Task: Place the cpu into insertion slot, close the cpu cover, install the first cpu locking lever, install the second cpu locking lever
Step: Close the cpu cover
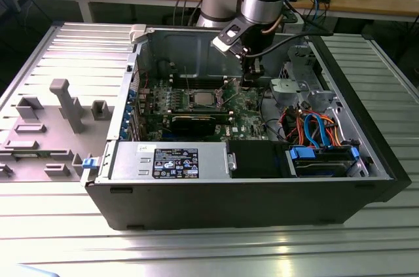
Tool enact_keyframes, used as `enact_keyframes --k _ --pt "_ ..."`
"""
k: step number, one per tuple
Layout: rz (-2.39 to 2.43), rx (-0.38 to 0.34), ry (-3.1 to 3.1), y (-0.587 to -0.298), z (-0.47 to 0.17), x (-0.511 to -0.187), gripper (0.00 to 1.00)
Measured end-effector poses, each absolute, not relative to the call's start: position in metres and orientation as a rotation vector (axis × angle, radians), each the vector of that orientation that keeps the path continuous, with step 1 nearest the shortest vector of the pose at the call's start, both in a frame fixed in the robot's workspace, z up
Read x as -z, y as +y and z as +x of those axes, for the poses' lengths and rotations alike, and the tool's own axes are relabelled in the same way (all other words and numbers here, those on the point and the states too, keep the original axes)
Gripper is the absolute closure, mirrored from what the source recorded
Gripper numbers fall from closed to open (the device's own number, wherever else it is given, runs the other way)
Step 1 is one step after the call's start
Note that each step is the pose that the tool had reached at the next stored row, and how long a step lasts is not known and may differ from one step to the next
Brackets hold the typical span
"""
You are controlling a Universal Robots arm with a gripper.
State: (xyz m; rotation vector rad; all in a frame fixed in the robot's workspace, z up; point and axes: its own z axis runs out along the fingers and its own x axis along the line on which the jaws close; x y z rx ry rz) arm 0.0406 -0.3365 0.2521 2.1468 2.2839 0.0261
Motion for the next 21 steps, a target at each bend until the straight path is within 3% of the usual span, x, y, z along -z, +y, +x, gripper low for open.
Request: enact_keyframes --k 21 --pt "2.147 -0.026 2.284 -0.3365 0.0306 -0.252 0.89"
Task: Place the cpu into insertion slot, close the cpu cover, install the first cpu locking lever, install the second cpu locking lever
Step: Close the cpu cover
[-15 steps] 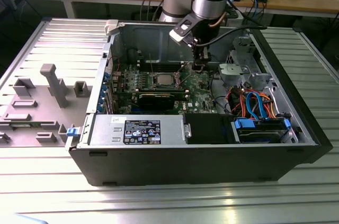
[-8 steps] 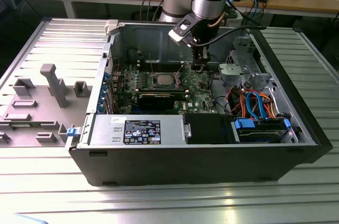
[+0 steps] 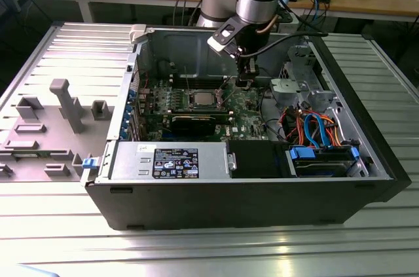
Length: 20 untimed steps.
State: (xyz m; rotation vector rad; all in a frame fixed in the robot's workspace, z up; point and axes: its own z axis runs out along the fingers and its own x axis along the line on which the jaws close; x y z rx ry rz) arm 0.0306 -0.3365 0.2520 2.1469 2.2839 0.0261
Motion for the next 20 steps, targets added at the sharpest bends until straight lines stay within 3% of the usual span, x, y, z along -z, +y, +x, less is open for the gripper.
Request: enact_keyframes --k 20 --pt "2.147 -0.026 2.284 -0.3365 0.0208 -0.2518 0.89"
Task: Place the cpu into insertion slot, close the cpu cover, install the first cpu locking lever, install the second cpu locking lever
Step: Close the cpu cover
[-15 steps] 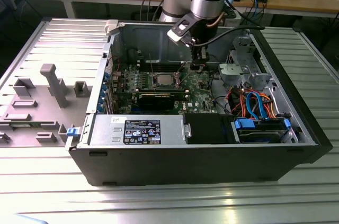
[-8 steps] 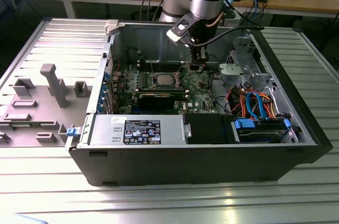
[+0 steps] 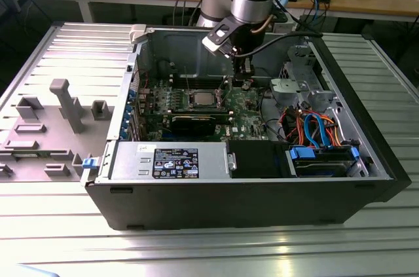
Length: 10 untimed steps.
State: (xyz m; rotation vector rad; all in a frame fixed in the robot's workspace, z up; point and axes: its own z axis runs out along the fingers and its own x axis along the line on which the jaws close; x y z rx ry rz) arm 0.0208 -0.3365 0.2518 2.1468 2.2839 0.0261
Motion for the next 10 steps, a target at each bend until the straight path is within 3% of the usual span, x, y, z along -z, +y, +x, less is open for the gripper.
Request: enact_keyframes --k 10 --pt "2.147 -0.026 2.284 -0.3365 0.0172 -0.2517 0.89"
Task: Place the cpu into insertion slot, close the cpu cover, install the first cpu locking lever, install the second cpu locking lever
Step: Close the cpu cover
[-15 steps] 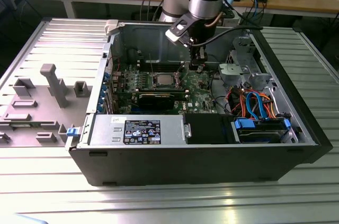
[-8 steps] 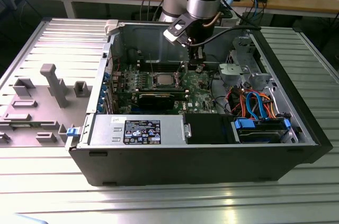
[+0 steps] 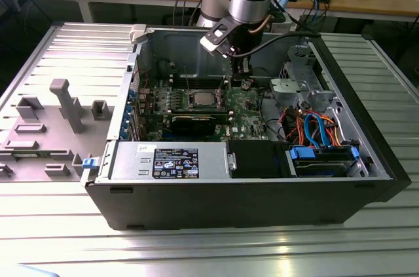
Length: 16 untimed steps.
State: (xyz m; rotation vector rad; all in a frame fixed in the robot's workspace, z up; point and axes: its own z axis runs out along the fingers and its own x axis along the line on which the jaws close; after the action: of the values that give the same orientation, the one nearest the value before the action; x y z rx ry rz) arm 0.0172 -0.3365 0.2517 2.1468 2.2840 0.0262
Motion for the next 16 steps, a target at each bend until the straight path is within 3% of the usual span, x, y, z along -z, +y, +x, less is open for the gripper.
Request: enact_keyframes --k 16 --pt "2.147 -0.026 2.284 -0.3365 0.0119 -0.2514 0.89"
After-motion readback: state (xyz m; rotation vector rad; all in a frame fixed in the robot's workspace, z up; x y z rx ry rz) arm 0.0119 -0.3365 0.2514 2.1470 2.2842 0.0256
